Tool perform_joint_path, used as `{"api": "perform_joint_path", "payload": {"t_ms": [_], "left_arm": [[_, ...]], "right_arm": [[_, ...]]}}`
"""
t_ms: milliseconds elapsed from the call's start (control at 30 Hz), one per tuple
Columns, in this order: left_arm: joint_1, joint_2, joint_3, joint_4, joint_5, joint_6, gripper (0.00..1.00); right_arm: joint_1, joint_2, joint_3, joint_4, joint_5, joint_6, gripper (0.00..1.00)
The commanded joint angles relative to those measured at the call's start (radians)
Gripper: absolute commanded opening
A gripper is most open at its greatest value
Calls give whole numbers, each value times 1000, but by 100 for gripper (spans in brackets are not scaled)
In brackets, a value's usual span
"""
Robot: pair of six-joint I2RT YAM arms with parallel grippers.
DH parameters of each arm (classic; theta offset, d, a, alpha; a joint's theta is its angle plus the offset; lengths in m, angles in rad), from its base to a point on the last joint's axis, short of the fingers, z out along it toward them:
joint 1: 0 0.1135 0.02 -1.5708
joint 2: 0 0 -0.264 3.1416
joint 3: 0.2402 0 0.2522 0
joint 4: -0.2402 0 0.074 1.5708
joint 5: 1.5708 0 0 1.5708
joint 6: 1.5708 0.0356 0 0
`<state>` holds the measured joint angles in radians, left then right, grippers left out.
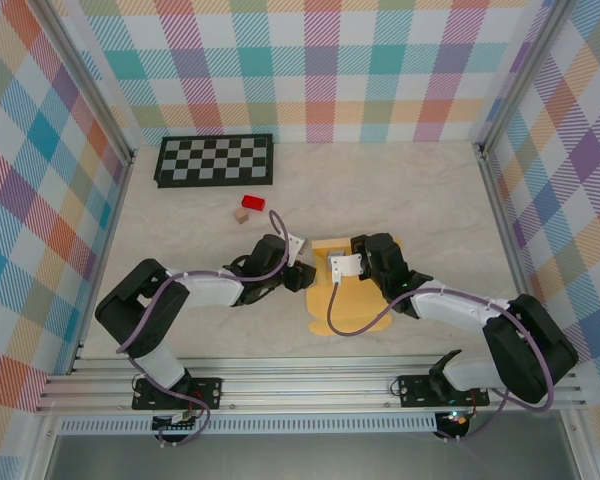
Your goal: Fold the paper box
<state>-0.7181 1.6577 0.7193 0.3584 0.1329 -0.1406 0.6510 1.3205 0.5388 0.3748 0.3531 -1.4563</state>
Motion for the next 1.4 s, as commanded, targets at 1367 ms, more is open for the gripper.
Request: {"api": "perform_joint_path", "payload": {"t_ms": [1367], "left_arm": [[-81, 69, 84, 14, -230, -196, 60]], "right_arm": [[39, -18, -20, -47, 4, -9, 0]]}}
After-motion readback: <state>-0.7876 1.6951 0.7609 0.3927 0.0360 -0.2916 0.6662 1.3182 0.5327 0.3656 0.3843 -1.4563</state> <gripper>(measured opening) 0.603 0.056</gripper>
